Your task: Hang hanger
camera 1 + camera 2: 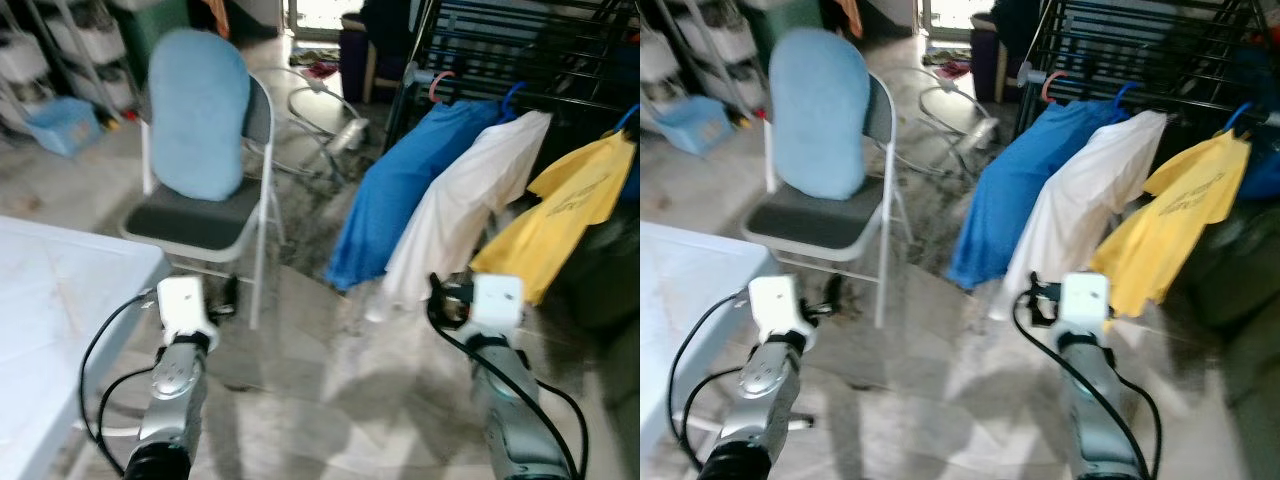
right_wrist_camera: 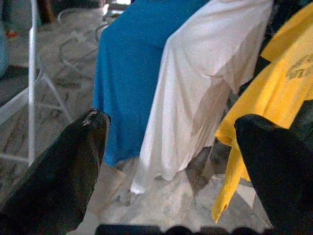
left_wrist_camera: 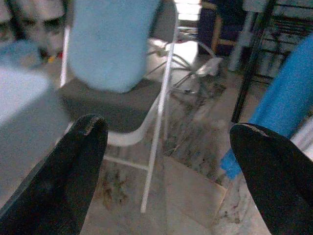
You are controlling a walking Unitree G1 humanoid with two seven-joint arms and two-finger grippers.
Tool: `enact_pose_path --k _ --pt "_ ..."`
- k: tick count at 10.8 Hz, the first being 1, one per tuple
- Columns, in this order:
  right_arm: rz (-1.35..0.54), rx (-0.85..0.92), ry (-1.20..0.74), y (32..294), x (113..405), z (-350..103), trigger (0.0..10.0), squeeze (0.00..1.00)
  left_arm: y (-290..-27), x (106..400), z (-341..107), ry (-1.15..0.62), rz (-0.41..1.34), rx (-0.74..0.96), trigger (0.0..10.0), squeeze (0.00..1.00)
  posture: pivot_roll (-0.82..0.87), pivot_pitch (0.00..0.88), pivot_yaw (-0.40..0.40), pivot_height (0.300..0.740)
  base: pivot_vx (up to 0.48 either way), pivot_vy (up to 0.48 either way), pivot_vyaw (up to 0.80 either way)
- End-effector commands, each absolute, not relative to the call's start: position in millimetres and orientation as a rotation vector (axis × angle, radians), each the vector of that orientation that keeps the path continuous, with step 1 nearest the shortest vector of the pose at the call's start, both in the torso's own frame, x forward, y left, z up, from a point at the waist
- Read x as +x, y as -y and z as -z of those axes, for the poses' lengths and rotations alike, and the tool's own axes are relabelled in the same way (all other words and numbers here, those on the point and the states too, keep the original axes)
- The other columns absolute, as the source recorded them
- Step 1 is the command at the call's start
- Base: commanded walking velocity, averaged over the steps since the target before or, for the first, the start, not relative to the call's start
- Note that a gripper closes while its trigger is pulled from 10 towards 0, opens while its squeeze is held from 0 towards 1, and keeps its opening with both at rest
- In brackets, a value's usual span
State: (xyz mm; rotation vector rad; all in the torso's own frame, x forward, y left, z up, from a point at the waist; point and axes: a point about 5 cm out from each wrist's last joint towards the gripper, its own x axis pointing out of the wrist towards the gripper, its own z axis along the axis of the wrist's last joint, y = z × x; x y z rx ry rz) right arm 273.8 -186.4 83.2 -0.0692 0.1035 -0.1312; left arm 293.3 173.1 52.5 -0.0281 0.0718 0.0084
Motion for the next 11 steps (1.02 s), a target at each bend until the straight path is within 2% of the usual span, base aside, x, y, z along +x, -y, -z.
enact_pose_path --k 1,3,4,5,6,7,9,11 --pt "0.164 -0.085 -0.089 191.2 272.0 -83.9 10.0 0.00 -174.9 298.6 -64.2 -0.027 0.009 -0.010 10.0 0.00 -0.11 0.001 0.063 0.740 0.000 0.000 0.00" --pt "0.183 -0.062 -0.092 193.2 263.4 -81.3 10.0 0.00 -177.9 297.7 -78.7 0.038 0.051 0.020 10.0 0.00 -0.11 0.014 0.061 0.740 0.000 0.000 0.00" --pt "0.175 -0.063 -0.098 193.0 261.7 -79.3 10.0 0.00 -181.2 299.3 -75.6 0.021 0.019 -0.003 10.0 0.00 -0.11 0.037 0.061 0.740 0.000 0.000 0.00" --pt "0.170 -0.033 -0.090 191.4 264.2 -80.4 10.0 0.00 -174.9 304.1 -76.9 0.030 0.043 -0.002 10.0 0.00 -0.13 0.044 0.066 0.740 0.000 0.000 0.00" --pt "0.175 -0.034 -0.076 190.7 266.1 -84.4 10.0 0.00 -165.1 308.3 -80.1 0.033 0.087 -0.017 10.0 0.00 -0.14 0.051 0.065 0.740 0.281 0.000 0.00" --pt "0.176 -0.039 -0.070 191.1 265.8 -86.2 10.0 0.00 -153.8 311.6 -83.1 0.043 0.141 -0.027 10.0 0.00 -0.15 0.056 0.058 0.740 0.281 0.000 -0.80" --pt "0.178 -0.061 -0.070 196.1 260.9 -87.6 10.0 0.00 -147.9 312.2 -81.7 0.042 0.139 -0.046 10.0 0.00 -0.17 0.074 0.045 0.740 0.279 0.000 -0.63" --pt "0.188 -0.081 -0.073 202.7 255.6 -88.5 10.0 0.00 -144.9 305.4 -78.7 0.042 0.138 -0.063 10.0 0.00 -0.18 0.098 0.036 0.740 0.281 0.000 0.00"
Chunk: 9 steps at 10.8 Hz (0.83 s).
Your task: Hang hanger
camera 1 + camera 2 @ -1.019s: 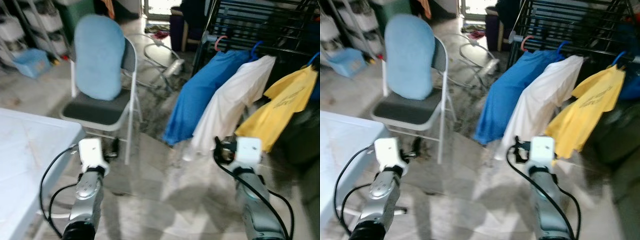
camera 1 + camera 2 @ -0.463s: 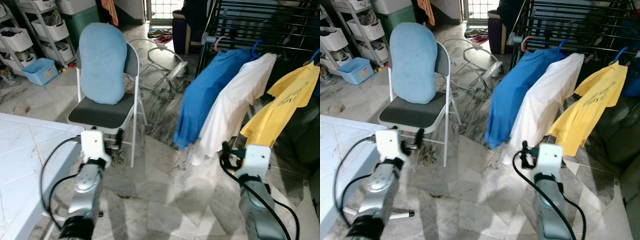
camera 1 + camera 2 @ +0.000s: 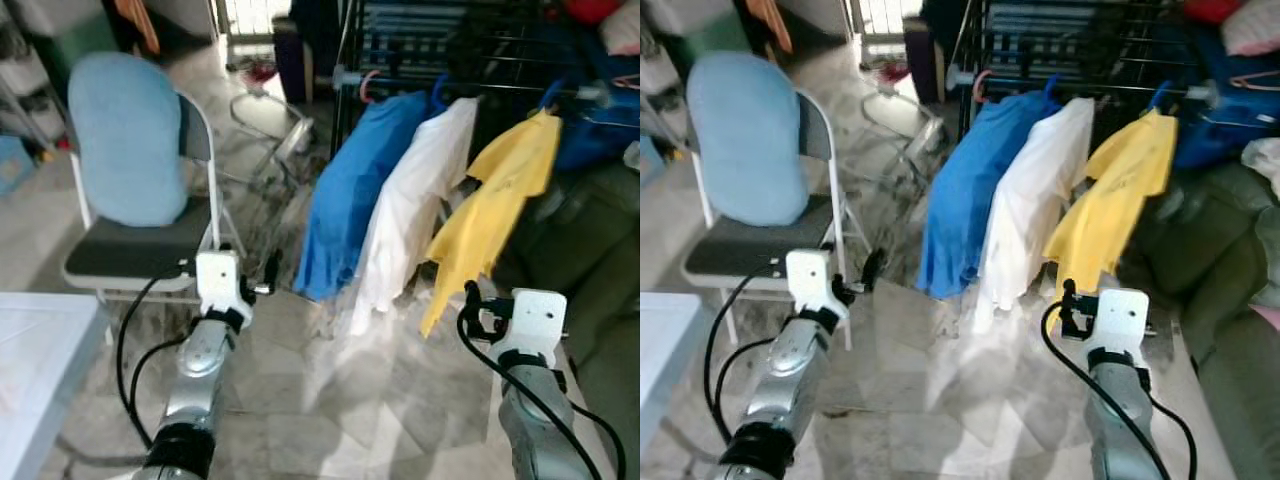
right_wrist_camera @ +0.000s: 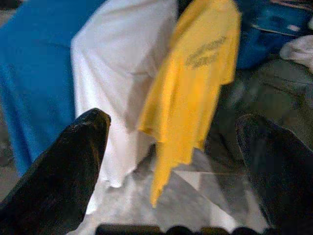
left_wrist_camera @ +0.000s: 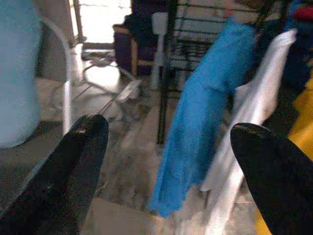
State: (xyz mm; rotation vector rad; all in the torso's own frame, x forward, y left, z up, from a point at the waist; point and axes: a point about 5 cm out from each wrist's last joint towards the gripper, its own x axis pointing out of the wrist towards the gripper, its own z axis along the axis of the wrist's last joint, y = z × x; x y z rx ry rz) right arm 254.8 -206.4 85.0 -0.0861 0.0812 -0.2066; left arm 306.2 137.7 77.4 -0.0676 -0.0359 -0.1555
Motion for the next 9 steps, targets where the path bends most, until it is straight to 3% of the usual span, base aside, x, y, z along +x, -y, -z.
enact_pose_path --k 1,9 --pt "0.184 -0.089 -0.074 201.6 254.8 -88.3 10.0 0.00 -145.5 305.6 -77.9 0.041 0.134 -0.060 10.0 0.00 -0.18 0.099 0.031 0.740 0.274 0.000 0.00" --pt "0.184 -0.121 -0.061 201.0 254.1 -93.3 10.0 0.00 -134.2 312.7 -78.5 0.034 0.175 -0.070 10.0 0.00 -0.20 0.090 0.038 0.740 0.289 0.000 0.00"
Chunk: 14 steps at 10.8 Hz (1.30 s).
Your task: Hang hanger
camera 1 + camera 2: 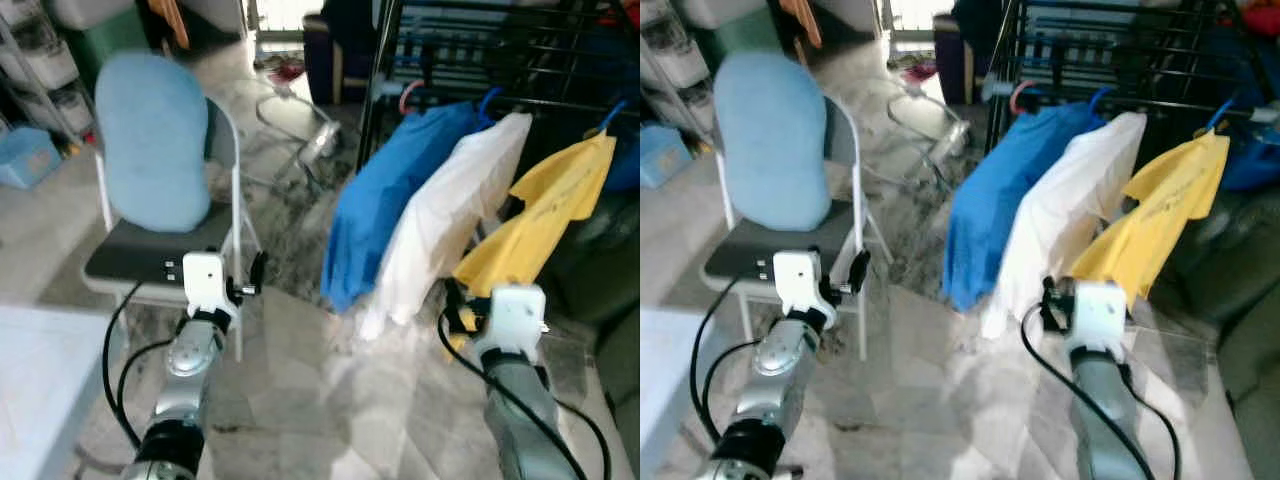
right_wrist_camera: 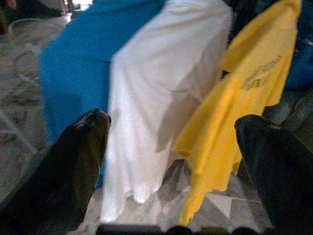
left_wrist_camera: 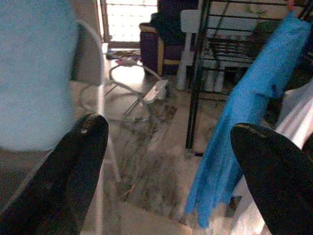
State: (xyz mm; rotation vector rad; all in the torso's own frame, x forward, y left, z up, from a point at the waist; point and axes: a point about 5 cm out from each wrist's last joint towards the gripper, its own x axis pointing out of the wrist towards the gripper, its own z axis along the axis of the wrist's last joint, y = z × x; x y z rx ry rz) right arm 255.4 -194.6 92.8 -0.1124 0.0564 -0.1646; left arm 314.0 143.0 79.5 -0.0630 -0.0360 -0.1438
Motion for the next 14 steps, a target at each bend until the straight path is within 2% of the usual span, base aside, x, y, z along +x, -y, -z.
enact_pose_path --k 1,2,7,14 --pt "0.186 -0.120 -0.064 200.8 253.6 -92.3 10.0 0.00 -134.7 313.2 -77.5 0.029 0.180 -0.066 10.0 0.00 -0.20 0.090 0.041 0.740 0.304 0.000 0.00" --pt "0.188 -0.119 -0.066 200.7 253.6 -91.7 10.0 0.00 -134.9 313.2 -77.1 0.026 0.183 -0.062 10.0 0.00 -0.20 0.090 0.042 0.740 0.304 0.000 0.00" --pt "0.194 -0.113 -0.070 198.7 252.4 -90.4 10.0 0.00 -130.5 311.8 -74.1 0.016 0.201 -0.065 10.0 0.00 -0.20 0.093 0.049 0.740 0.306 0.000 -0.55" --pt "0.202 -0.120 -0.061 199.1 256.9 -90.2 10.0 0.00 -128.1 315.3 -69.5 -0.009 0.210 -0.076 10.0 0.00 -0.21 0.050 0.056 0.740 0.284 0.383 0.00"
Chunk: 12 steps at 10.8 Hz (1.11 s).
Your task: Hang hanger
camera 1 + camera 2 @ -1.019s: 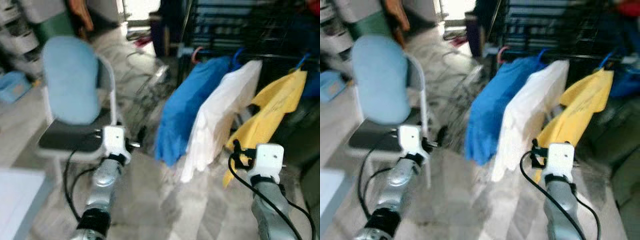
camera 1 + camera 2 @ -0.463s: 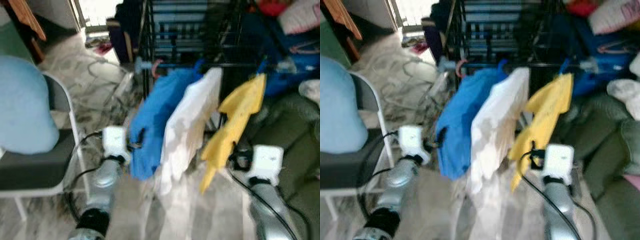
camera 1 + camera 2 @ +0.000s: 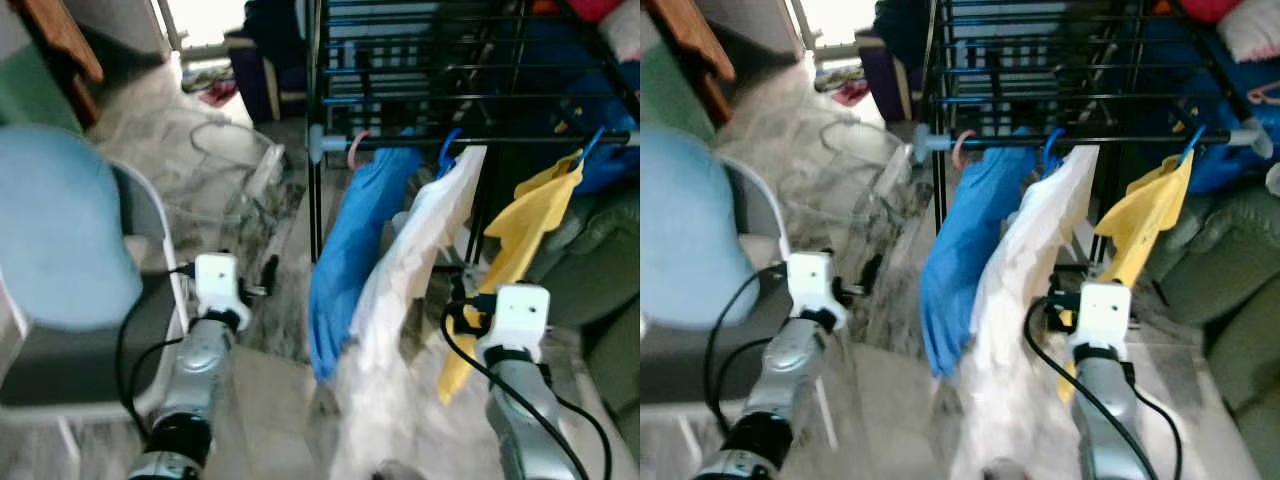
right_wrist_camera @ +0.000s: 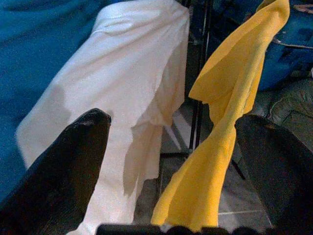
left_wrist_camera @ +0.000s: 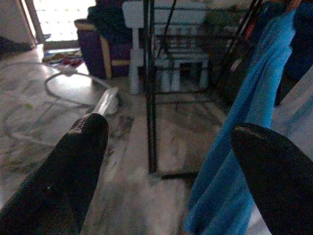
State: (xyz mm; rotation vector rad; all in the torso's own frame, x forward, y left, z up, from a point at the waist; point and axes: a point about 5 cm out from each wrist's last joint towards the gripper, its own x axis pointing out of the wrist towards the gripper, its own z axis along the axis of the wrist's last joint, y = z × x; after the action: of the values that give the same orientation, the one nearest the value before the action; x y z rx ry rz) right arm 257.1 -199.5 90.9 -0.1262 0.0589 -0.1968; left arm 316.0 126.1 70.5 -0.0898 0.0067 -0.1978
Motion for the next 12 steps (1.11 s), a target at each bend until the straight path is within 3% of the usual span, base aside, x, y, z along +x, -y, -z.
enact_pose_path --k 1,5,12 --pt "0.203 -0.119 -0.059 199.6 257.8 -90.1 10.0 0.00 -125.1 315.6 -68.9 -0.014 0.214 -0.083 10.0 0.00 -0.21 0.049 0.056 0.740 0.000 0.000 0.00" --pt "0.209 -0.118 -0.061 201.9 257.5 -90.2 10.0 0.00 -118.7 313.1 -69.1 0.000 0.269 -0.101 10.0 0.00 -0.21 0.057 0.053 0.740 0.000 0.000 0.00" --pt "0.206 -0.127 -0.061 202.3 257.6 -89.9 10.0 0.00 -113.1 312.7 -69.0 0.006 0.317 -0.097 10.0 0.00 -0.22 0.051 0.054 0.740 0.337 0.000 0.00"
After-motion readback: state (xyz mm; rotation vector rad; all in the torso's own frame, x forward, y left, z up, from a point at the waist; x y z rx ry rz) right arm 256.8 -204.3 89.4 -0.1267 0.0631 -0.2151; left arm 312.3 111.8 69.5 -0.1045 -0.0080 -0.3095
